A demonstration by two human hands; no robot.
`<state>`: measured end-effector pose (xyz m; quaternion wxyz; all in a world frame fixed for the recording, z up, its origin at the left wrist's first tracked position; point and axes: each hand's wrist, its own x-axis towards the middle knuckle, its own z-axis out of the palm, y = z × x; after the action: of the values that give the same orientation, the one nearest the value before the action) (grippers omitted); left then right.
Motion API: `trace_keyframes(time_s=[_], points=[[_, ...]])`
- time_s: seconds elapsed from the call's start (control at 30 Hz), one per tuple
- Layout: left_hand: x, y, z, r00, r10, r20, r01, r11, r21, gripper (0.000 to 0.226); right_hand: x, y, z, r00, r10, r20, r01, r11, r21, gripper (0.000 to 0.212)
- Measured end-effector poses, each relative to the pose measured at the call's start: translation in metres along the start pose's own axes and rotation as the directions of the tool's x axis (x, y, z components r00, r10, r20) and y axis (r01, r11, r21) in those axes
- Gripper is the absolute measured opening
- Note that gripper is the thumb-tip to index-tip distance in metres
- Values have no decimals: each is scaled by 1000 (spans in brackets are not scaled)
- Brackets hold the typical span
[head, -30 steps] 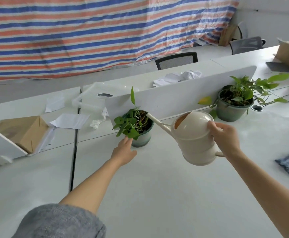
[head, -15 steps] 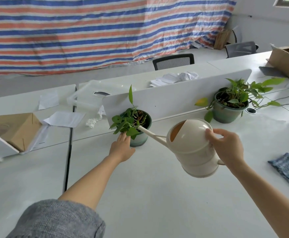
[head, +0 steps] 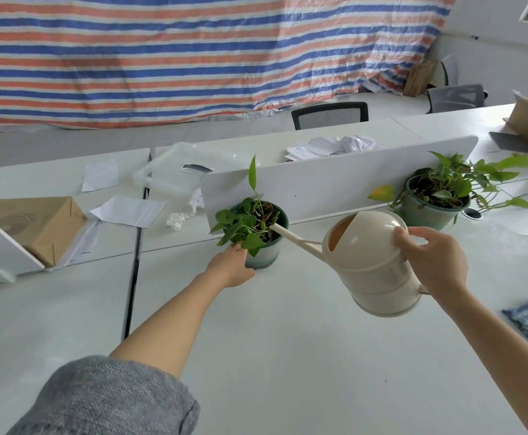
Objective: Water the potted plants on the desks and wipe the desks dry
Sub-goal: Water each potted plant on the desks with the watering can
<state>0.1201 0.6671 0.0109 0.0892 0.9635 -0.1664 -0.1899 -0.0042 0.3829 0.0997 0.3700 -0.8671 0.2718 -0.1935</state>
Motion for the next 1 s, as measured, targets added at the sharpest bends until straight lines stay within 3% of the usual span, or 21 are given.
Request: trace_keyframes(time_s=[0.17,0.3,0.57,0.8,1.0], points=[[3,0,0,1000,-5,18,5,1000,-15,62,9,-6,12,998,-28,-59,27,999,-17,64],[3,1,0,999,-15,42,16,1000,-11,61,13,-14,20,997,-27,-77,27,1000,2,58],[2,4,-1,998,-31,54,33,999,-28,67,6,-13,17,995,-28,-101,25,999,-29,65],[5,3,0,995,-51,84,51,999,-4,70,-13,0,-4,997,-23,-77,19,998,-51,44],[6,4,-2,993,-62,98,62,998,5,69,-23,7,-3,996,-7,-87,12,999,48,58]])
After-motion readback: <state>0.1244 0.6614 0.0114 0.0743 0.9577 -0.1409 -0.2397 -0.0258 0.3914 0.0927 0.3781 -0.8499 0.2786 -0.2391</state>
